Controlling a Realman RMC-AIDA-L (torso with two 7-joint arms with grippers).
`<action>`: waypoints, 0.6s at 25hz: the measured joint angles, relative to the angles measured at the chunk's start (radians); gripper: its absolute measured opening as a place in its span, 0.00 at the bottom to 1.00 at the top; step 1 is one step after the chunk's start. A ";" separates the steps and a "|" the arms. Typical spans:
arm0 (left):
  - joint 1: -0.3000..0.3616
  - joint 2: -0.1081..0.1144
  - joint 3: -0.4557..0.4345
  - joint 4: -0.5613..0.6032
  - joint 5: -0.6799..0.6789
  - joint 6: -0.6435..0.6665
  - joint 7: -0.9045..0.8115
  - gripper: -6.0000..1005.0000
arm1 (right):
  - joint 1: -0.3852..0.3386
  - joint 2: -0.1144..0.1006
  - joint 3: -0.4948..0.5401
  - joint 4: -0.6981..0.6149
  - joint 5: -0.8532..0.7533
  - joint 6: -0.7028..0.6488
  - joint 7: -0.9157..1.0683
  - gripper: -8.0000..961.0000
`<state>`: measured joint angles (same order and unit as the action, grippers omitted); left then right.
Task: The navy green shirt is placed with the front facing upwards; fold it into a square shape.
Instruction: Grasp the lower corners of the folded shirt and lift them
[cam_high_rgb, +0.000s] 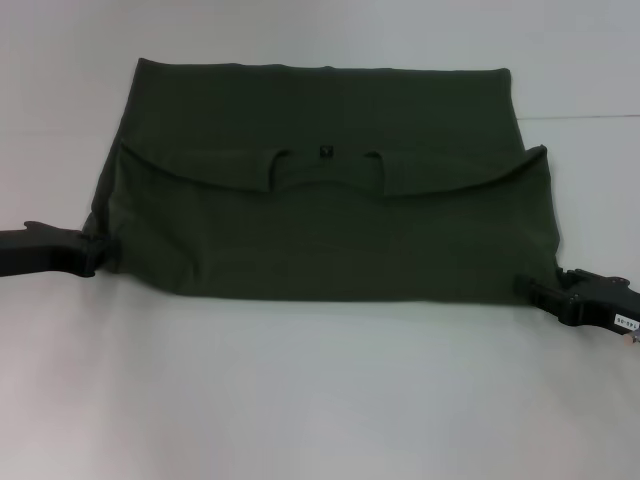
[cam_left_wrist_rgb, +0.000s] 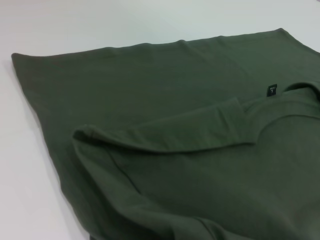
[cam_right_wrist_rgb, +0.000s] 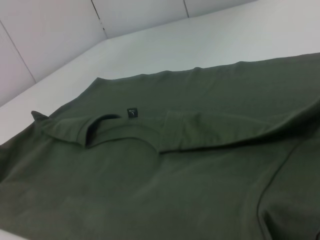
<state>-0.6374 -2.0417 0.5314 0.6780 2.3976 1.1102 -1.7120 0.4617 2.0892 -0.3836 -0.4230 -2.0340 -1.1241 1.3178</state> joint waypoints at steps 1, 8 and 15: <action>0.000 0.000 0.000 0.000 0.000 0.000 0.000 0.05 | 0.000 0.000 -0.001 0.000 0.000 0.002 0.000 0.72; -0.002 0.000 0.004 -0.001 0.000 0.003 0.012 0.05 | 0.000 0.000 -0.003 0.000 0.000 0.013 0.000 0.51; 0.009 -0.005 0.002 -0.003 0.000 0.015 0.076 0.05 | -0.004 0.000 -0.003 -0.006 0.000 0.013 -0.008 0.20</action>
<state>-0.6279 -2.0463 0.5330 0.6751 2.3976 1.1253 -1.6355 0.4582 2.0892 -0.3866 -0.4289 -2.0340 -1.1108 1.3097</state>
